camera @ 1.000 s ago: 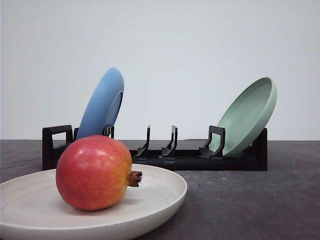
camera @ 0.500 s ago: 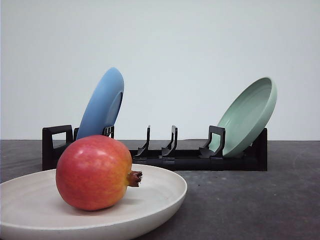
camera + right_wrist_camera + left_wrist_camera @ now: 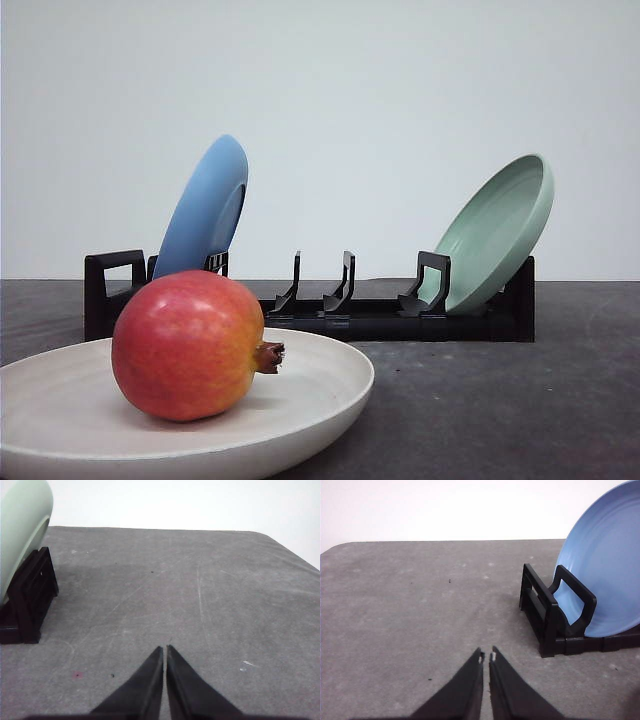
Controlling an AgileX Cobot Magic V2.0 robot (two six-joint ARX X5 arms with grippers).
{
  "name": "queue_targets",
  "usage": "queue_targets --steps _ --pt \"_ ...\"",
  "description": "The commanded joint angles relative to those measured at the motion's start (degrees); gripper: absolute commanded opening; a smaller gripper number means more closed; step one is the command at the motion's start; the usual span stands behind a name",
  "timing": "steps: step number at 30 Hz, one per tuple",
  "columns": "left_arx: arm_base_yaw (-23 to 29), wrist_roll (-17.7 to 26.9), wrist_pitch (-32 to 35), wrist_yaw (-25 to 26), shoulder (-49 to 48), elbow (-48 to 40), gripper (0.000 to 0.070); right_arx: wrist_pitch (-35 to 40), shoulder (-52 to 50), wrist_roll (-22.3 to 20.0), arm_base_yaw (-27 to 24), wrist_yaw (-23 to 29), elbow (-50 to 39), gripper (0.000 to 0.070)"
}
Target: Place pomegranate in white plate
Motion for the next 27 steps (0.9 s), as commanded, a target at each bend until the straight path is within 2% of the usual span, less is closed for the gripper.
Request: queue_targets --steps 1,27 --pt "0.02 -0.15 0.61 0.13 -0.09 -0.56 0.0 0.57 -0.04 -0.37 -0.11 0.02 -0.24 0.0006" --pt "0.02 -0.15 0.61 0.13 -0.09 -0.55 0.0 0.59 -0.04 -0.37 -0.11 0.02 -0.24 0.0006"
